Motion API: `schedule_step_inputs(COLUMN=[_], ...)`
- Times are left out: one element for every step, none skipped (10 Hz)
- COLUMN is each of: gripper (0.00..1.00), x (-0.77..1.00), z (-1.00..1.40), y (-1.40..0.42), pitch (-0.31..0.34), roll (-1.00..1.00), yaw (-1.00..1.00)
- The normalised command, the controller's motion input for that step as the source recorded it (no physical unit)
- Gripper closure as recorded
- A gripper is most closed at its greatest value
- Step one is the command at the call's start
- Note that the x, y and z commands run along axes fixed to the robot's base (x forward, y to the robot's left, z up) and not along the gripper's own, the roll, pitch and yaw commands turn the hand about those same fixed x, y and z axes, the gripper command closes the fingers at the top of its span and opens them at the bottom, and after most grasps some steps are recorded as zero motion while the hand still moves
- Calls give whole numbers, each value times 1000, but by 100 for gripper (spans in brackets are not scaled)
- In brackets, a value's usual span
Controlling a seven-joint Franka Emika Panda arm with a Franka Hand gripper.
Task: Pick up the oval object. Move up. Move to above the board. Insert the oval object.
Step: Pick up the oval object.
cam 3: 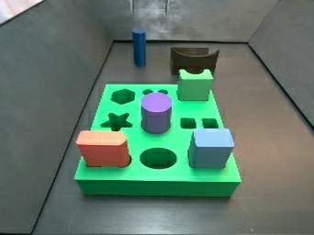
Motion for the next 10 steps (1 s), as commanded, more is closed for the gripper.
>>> schedule_step_inputs(gripper=[0, 0, 0, 0, 0, 0, 0, 0, 0, 0], x=[-317, -363, -271, -100, -34, 20, 0, 0, -34, -71], z=[-1000, -1000, -1000, -1000, -840, 0, 0, 0, -560, -154], y=[-63, -74, -83, -51, -46, 0, 0, 20, 71, 74], pitch=[-80, -80, -61, -31, -19, 23, -10, 0, -39, -99], roll=[61, 103, 134, 164, 217, 0, 0, 0, -64, -41], yaw=[269, 266, 237, 183, 186, 0, 0, 0, 731, 129])
